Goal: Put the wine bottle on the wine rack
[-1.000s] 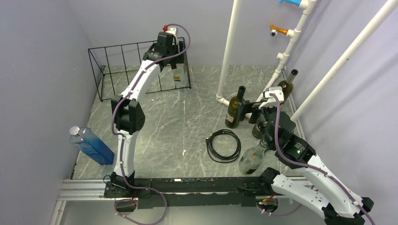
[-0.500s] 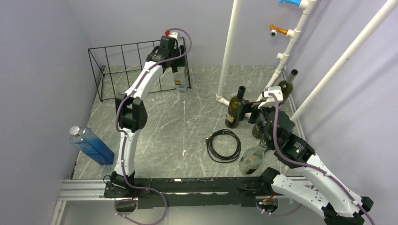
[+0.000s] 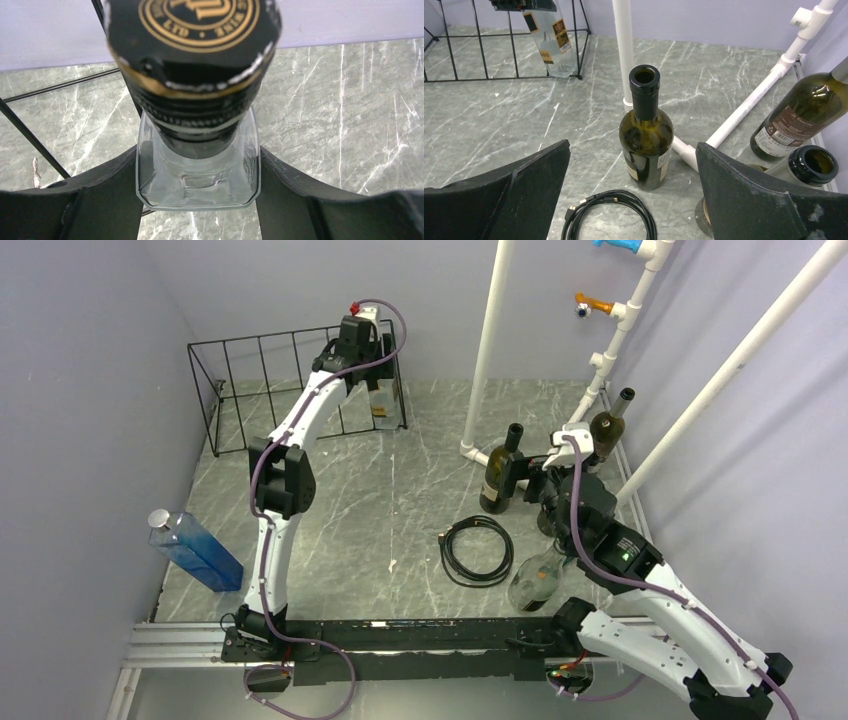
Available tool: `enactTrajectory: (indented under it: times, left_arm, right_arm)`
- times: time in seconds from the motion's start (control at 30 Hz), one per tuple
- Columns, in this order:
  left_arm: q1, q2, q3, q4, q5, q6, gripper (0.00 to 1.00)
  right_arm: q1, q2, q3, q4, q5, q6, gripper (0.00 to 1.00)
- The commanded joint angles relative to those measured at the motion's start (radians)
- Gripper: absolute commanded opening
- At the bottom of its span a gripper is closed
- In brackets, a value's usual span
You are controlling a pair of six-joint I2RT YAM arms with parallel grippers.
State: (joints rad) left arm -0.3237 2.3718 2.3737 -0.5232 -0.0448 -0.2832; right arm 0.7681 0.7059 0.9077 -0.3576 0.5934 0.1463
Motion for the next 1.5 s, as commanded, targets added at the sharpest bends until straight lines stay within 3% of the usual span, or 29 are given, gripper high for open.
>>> enactTrajectory:
  times: [0.0,0.1,0.17,0.23,0.53,0.83,1.23,1.47]
  left_arm:
    - [0.010,-0.007,-0.010,0.089,0.014,0.024,0.32]
    - [0.011,-0.011,-0.039,0.118,0.016,0.033,0.50]
    - [0.011,-0.018,-0.062,0.147,0.017,0.041,0.86]
    - [0.011,-0.022,-0.072,0.168,0.015,0.048,0.98]
    - [0.012,-0.032,-0.086,0.193,-0.005,0.062,1.00]
    - [0.014,-0.139,-0.127,0.131,0.075,0.050,0.99]
    - [0.015,-0.488,-0.308,-0.036,0.207,0.038,1.00]
    - [0.015,-0.789,-0.530,-0.139,0.209,0.062,1.00]
  right_arm:
    - [-0.006,0.017,-0.008,0.027,-0.005,0.019,1.00]
    - [-0.007,0.028,-0.010,0.030,-0.005,0.021,1.00]
    - [-0.008,0.035,-0.010,0.033,-0.006,0.022,1.00]
    - [-0.010,0.043,-0.010,0.035,-0.009,0.022,1.00]
    - [-0.019,0.062,-0.012,0.045,-0.019,0.030,1.00]
    - [-0.025,0.066,-0.008,0.040,-0.039,0.036,1.00]
    - [-0.024,0.079,0.055,-0.022,-0.116,0.062,1.00]
    - [-0.024,0.132,0.143,-0.109,-0.229,0.098,1.00]
